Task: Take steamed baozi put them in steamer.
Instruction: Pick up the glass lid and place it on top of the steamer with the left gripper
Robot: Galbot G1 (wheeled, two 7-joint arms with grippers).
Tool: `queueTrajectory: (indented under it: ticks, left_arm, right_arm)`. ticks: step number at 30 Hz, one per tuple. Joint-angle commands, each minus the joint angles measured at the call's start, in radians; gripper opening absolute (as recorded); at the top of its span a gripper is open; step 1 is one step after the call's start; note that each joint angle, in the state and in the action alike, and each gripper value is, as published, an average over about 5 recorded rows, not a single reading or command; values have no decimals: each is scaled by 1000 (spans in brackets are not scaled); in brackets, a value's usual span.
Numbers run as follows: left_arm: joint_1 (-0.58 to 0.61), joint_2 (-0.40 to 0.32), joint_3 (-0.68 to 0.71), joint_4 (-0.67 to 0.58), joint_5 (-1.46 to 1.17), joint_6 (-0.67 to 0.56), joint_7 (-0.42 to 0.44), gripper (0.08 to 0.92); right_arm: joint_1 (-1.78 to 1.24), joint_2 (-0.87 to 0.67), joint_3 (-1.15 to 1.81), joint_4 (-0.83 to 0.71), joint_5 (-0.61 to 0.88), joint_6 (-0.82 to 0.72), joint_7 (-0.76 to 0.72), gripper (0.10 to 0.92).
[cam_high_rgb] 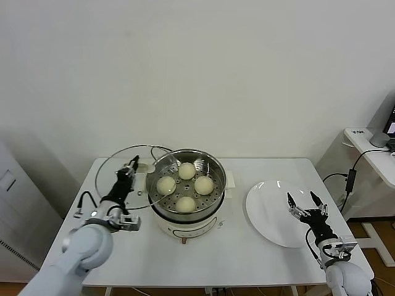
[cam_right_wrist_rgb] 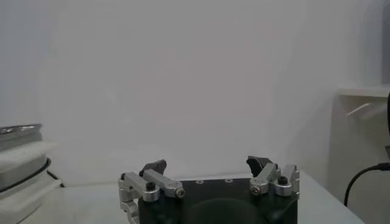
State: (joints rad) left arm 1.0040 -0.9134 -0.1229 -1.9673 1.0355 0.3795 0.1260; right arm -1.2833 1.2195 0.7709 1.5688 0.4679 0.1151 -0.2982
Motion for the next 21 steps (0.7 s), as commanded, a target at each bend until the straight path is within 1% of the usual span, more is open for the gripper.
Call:
queueTrajectory:
  ticks: [1,11,21]
  left_arm:
    - [-131,-110,183,48,77,85,33,110]
    - [-183,-185,241,79,92,114,38,110]
    - [-214,-226,287,117,109,124,43,110]
  right_arm:
    - [4,1,-4,-5,-3,0,0,823]
    - [6,8,-4,-16,-6,0,-1,823]
    - [6,10,-1,-22,-6,0,-2,823]
